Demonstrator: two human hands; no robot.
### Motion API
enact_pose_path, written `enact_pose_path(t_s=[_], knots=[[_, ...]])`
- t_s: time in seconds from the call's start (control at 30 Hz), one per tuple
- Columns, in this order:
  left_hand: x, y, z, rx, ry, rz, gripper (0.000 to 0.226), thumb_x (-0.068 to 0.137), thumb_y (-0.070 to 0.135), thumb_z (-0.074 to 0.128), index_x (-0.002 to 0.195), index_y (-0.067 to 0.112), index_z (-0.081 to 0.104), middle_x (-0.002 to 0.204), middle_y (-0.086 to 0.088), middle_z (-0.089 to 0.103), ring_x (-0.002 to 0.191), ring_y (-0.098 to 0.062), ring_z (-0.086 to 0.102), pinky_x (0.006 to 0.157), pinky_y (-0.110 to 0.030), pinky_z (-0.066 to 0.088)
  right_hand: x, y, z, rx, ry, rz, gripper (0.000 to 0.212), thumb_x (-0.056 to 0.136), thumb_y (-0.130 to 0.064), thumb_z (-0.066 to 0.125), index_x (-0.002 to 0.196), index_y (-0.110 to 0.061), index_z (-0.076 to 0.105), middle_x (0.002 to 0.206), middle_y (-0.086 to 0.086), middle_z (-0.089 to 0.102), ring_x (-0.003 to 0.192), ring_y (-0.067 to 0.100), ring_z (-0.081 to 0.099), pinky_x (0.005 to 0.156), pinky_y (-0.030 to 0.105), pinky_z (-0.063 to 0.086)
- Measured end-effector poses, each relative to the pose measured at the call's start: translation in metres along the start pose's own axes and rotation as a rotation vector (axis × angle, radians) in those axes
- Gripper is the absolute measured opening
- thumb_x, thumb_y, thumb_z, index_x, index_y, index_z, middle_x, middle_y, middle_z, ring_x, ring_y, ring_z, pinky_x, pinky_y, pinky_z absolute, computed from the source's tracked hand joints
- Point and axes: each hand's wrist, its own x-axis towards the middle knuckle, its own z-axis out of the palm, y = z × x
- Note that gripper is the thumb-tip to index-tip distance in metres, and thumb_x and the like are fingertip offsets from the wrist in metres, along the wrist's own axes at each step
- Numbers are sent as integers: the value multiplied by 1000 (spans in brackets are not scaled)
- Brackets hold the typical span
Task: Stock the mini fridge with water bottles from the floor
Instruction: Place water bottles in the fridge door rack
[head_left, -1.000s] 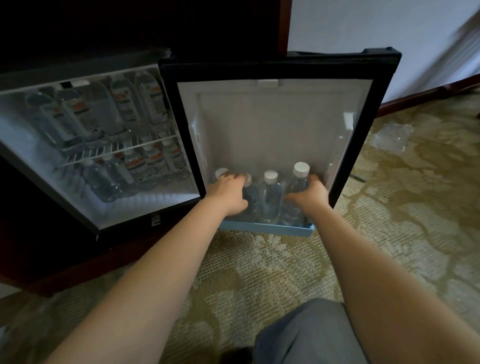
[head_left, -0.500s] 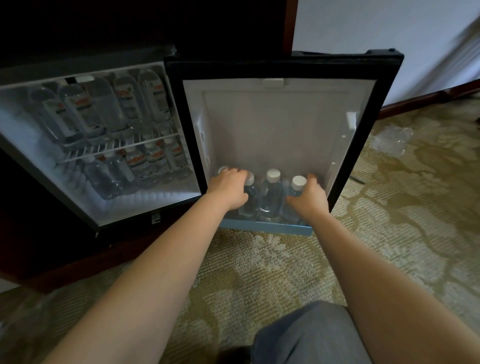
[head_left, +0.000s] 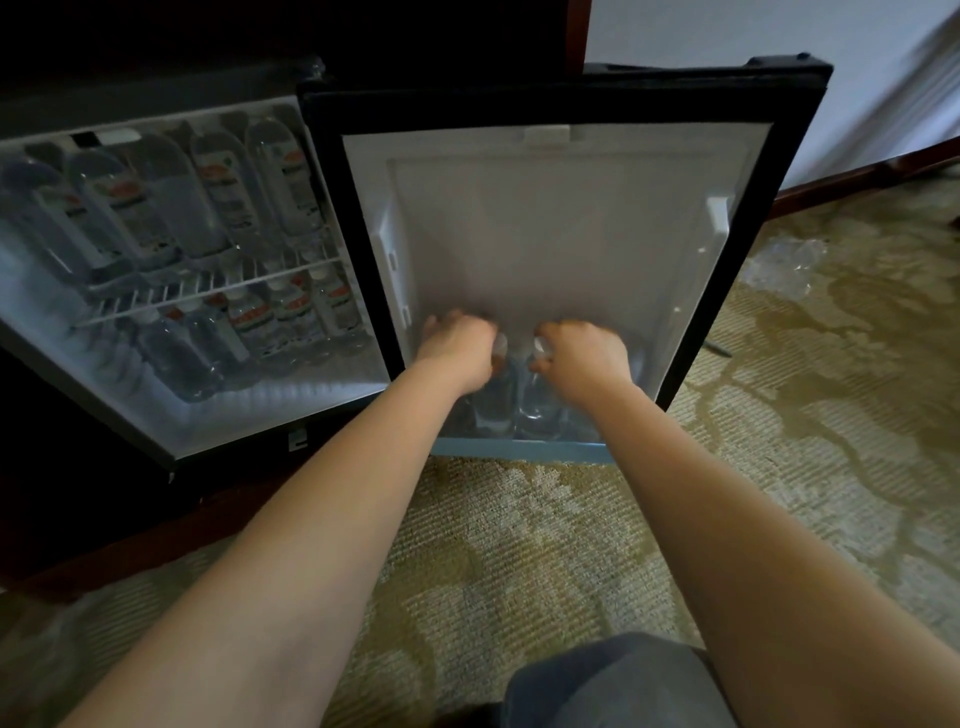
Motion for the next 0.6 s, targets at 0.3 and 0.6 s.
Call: enact_pose_path(t_s=[0.3, 0.6], knots=[[5, 1, 0, 119, 62, 76, 27, 94, 22, 47, 117, 13, 56, 126, -13, 53, 122, -30, 43, 98, -38, 34, -3, 3, -1, -3, 34, -17, 19, 91, -28, 58, 106, -18, 63, 102, 6, 65, 94, 29, 62, 65, 29, 33], [-4, -2, -1, -30, 31, 15, 29, 92, 20, 51, 119, 13, 53, 122, -11, 53, 117, -30, 46, 93, -40, 39, -20, 2, -13, 72, 97, 16, 39, 93, -28, 52, 129, -14, 48, 125, 7, 59, 116, 29, 52, 91, 37, 38]])
